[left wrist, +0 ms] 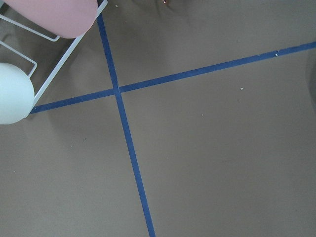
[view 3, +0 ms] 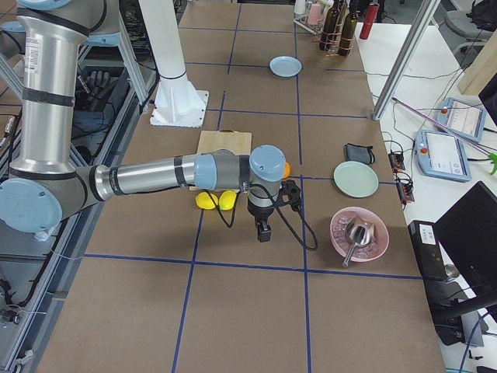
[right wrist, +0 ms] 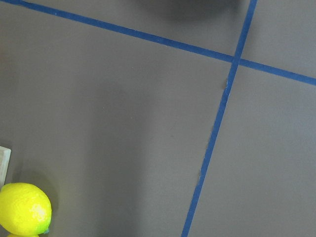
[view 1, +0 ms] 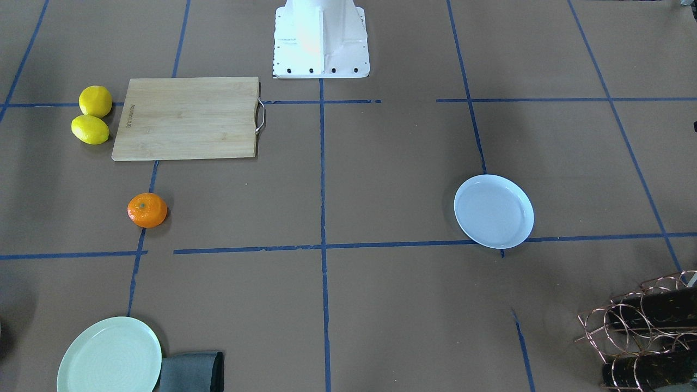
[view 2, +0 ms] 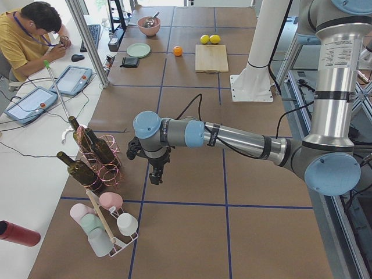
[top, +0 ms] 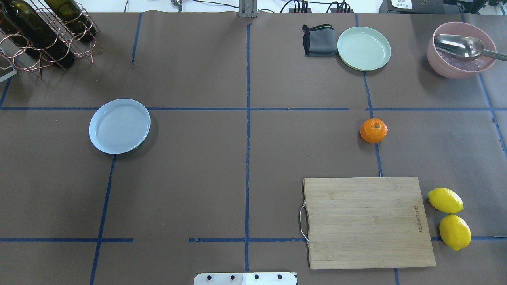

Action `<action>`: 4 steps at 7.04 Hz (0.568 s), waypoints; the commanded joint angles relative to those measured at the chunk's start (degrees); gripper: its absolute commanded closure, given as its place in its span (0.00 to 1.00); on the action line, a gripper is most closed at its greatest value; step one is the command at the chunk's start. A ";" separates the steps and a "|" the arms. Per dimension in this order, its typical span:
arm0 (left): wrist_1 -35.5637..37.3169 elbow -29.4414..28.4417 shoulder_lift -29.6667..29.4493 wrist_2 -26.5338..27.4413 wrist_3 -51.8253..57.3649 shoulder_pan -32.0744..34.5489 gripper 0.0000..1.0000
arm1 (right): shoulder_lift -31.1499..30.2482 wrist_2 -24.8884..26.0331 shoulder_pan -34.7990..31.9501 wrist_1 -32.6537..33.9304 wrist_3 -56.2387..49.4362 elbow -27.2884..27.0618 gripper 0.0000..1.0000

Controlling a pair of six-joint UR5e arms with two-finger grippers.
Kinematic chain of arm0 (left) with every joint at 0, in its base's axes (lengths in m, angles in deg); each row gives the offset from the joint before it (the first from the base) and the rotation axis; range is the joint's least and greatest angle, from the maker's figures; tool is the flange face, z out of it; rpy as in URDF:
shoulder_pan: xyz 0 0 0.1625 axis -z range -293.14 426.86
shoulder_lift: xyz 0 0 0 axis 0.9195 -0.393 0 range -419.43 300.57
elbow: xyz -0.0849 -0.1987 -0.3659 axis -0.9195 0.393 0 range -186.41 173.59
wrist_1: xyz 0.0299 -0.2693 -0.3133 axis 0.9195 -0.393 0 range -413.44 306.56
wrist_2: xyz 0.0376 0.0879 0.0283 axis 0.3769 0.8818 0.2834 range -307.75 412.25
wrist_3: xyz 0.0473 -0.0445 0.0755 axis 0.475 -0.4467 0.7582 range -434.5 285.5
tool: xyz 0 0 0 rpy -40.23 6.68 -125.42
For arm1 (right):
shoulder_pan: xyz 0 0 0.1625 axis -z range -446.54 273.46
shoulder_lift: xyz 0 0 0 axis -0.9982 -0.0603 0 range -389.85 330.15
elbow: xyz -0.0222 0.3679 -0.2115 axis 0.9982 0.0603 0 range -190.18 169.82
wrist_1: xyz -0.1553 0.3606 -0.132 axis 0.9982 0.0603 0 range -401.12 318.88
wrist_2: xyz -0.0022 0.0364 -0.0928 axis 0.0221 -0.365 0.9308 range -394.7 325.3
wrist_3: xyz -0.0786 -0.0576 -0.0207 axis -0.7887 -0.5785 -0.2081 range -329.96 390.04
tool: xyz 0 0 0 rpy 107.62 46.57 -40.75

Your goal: Pick orange to plate

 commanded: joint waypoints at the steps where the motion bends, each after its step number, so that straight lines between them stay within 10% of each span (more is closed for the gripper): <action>1: 0.27 1.39 -0.41 0.09 0.09 0.10 0.00 | -0.08 0.00 0.00 -0.14 0.02 0.42 0.00; 4: 0.01 -0.09 -1.91 1.14 0.17 -0.25 0.00 | -0.34 0.00 0.00 -0.40 0.02 0.42 0.00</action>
